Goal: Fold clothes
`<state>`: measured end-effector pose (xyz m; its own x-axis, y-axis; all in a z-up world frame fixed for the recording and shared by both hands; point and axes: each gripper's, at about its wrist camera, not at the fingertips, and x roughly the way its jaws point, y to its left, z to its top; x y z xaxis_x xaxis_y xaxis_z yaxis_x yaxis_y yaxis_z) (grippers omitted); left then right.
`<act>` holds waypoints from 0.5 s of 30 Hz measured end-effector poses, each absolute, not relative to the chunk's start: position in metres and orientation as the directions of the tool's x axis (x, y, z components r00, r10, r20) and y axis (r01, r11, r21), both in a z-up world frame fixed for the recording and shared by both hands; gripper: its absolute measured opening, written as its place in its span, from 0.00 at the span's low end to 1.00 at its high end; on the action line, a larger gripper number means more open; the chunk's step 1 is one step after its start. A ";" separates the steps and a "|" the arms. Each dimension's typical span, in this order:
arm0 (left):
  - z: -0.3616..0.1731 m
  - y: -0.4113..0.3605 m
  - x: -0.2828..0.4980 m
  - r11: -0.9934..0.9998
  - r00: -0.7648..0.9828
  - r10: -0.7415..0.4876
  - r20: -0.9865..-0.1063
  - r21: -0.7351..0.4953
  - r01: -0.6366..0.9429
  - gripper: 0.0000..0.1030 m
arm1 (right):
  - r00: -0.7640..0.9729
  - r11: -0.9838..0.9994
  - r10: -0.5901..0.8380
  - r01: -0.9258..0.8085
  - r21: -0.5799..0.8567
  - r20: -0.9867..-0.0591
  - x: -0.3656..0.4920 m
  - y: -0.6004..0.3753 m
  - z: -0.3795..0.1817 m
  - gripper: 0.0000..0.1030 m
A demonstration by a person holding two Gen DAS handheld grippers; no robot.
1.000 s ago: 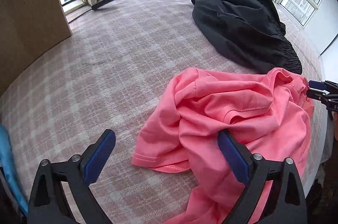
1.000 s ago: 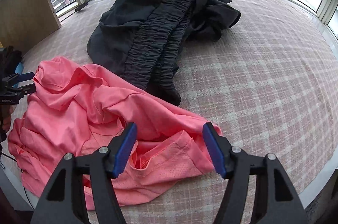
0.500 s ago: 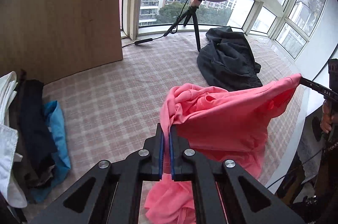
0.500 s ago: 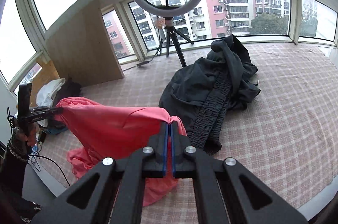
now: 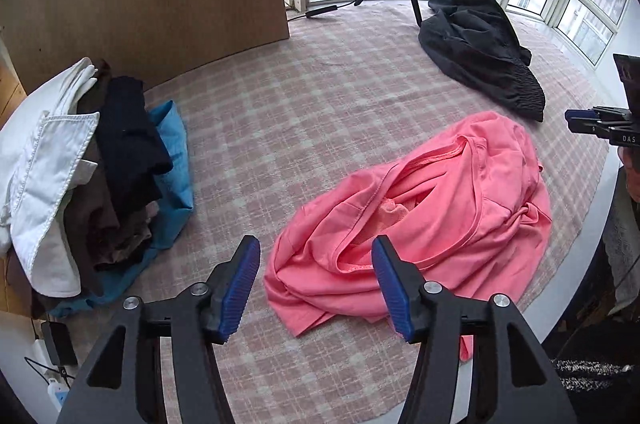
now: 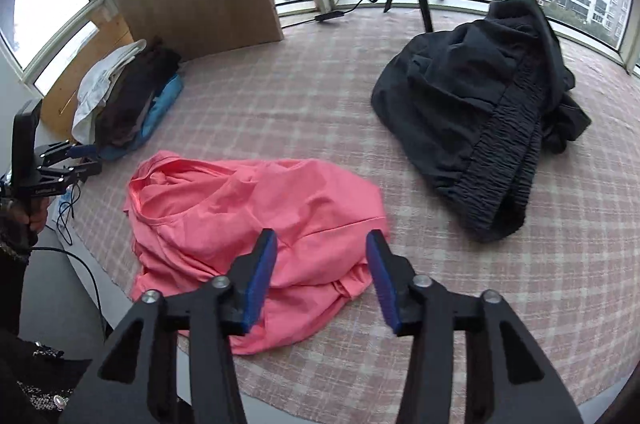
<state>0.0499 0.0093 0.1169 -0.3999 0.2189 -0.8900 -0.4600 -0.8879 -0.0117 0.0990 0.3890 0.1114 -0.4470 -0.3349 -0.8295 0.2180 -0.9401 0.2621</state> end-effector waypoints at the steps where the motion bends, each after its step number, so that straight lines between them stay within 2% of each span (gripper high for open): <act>1: 0.109 0.012 0.044 -0.886 -0.381 0.228 -0.896 -0.029 -0.462 0.54 | -0.424 -0.932 -0.349 0.248 0.264 -0.835 0.094 0.374 0.103 0.59; 4: 0.086 0.021 0.032 -0.881 -0.314 0.255 -0.915 -0.085 -0.465 0.54 | -0.357 -0.905 -0.345 0.371 0.207 -0.868 0.081 0.324 0.079 0.59; 7: 0.065 0.030 0.026 -0.874 -0.290 0.220 -0.931 -0.056 -0.483 0.53 | -0.324 -0.887 -0.280 0.448 0.114 -0.904 0.078 0.291 0.058 0.59; 8: 0.059 0.032 0.025 -0.872 -0.277 0.214 -0.937 -0.056 -0.486 0.48 | -0.315 -0.882 -0.263 0.462 0.094 -0.912 0.078 0.285 0.052 0.53; 9: 0.053 0.032 0.022 -0.874 -0.264 0.210 -0.942 -0.060 -0.482 0.40 | -0.304 -0.883 -0.263 0.459 0.101 -0.916 0.077 0.285 0.052 0.18; 10: 0.050 0.030 0.020 -0.881 -0.252 0.206 -0.946 -0.067 -0.468 0.19 | -0.296 -0.884 -0.264 0.456 0.108 -0.918 0.077 0.287 0.052 0.00; 11: 0.050 0.027 0.017 -0.888 -0.244 0.213 -0.946 -0.083 -0.452 0.08 | -0.323 -0.888 -0.285 0.443 0.122 -0.903 0.079 0.294 0.062 0.02; 15: 0.072 0.014 0.013 -0.904 -0.294 0.241 -0.925 -0.103 -0.415 0.05 | -0.432 -0.903 -0.350 0.391 0.177 -0.831 0.086 0.330 0.111 0.01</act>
<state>0.0134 0.0141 0.0723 -0.2945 0.2406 -0.9249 -0.4146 -0.9042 -0.1032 0.0860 0.3295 0.1105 -0.4323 -0.3496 -0.8312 0.3906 -0.9034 0.1768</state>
